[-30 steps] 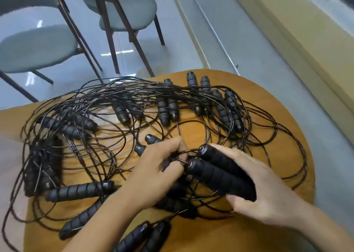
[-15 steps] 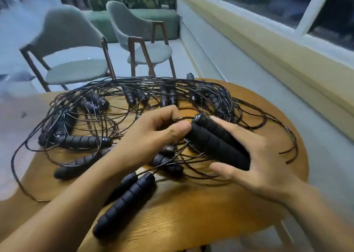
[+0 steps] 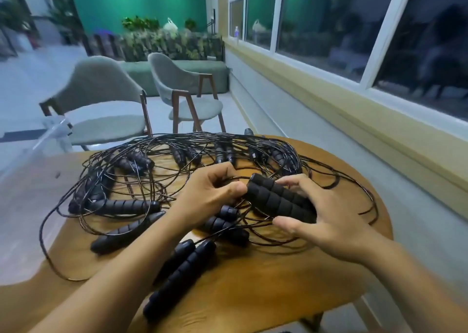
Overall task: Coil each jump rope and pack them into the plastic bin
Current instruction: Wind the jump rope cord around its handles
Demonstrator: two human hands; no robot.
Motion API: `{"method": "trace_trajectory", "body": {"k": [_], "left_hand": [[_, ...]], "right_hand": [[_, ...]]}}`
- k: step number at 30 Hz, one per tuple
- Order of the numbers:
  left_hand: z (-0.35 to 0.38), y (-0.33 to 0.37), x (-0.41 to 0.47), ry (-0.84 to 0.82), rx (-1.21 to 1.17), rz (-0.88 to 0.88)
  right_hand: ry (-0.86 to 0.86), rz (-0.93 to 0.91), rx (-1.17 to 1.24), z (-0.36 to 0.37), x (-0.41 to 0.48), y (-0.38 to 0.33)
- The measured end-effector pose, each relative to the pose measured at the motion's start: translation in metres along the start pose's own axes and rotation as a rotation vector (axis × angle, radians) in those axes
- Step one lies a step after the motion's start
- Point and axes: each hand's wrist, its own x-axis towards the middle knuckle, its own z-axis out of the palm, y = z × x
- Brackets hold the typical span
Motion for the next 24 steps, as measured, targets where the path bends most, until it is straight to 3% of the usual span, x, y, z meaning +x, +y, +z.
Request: {"method": "trace_trajectory", "body": {"k": [6,11,14,18,24], "left_hand": [[0.009,-0.011,0.013,0.143,-0.098,-0.027],[0.014,0.01,0.039,0.217,-0.258,-0.009],[0.001,0.016,0.053,0.243,-0.214,0.08],[-0.008,0.029,0.064,0.245,-0.123,0.146],[-0.006,0.032,0.061,0.205,0.006,0.059]], "right_hand": [[-0.057,0.174,0.545,-0.005,0.032,-0.004],[-0.119,0.108,0.894,-0.012,0.061,-0.014],[-0.152,0.056,1.028,-0.017,0.069,-0.025],[-0.103,0.053,1.036,-0.028,0.072,-0.044],[0.011,0.055,0.811,-0.046,0.082,-0.074]]}}
